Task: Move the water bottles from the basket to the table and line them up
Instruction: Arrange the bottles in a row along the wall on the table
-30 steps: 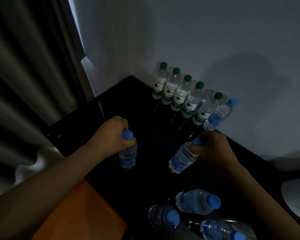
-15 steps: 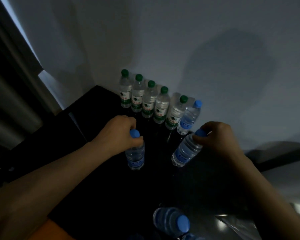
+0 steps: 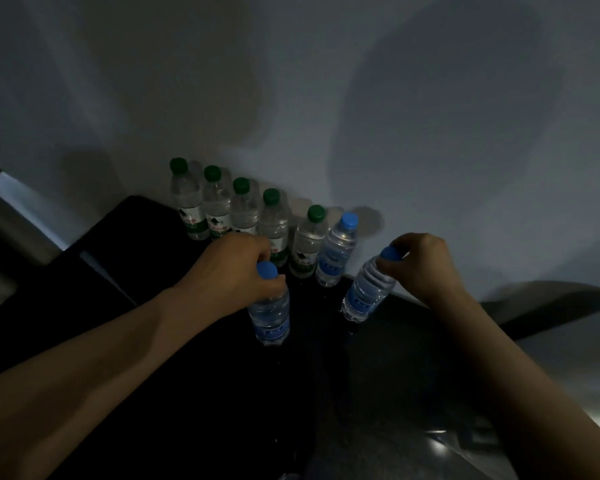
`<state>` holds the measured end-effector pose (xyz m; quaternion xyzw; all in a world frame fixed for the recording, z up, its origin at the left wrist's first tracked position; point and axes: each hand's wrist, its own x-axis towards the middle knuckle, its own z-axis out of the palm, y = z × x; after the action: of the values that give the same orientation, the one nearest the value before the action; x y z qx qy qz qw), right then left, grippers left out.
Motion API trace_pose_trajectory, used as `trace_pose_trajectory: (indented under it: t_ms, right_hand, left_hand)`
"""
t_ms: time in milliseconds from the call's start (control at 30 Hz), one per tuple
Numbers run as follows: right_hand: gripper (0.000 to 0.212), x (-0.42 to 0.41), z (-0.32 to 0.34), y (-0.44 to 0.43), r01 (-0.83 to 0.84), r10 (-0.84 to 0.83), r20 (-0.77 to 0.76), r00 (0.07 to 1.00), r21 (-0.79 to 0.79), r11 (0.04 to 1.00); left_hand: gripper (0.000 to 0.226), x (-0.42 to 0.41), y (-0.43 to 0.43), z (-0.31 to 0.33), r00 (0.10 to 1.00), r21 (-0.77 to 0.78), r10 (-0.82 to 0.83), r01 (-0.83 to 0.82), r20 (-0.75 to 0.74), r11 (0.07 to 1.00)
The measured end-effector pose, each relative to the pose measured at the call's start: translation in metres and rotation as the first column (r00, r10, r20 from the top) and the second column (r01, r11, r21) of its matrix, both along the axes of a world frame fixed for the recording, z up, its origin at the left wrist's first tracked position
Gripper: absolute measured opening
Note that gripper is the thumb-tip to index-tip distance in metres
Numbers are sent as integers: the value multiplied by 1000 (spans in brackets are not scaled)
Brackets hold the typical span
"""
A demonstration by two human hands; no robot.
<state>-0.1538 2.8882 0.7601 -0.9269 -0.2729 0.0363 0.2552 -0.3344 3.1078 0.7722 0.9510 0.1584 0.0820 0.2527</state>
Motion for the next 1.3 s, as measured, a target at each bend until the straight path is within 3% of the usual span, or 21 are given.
trace_pose_trajectory:
  t_ms: [533, 1300]
  right_hand:
    - [23, 58, -20, 17, 37, -40, 65, 997, 51, 998]
    - [22, 61, -41, 26, 21, -26, 66, 997, 72, 997]
  left_hand:
    - [34, 45, -12, -22, 996, -18, -82, 82, -34, 996]
    - [33, 47, -6, -28, 994, -78, -91, 86, -57, 993]
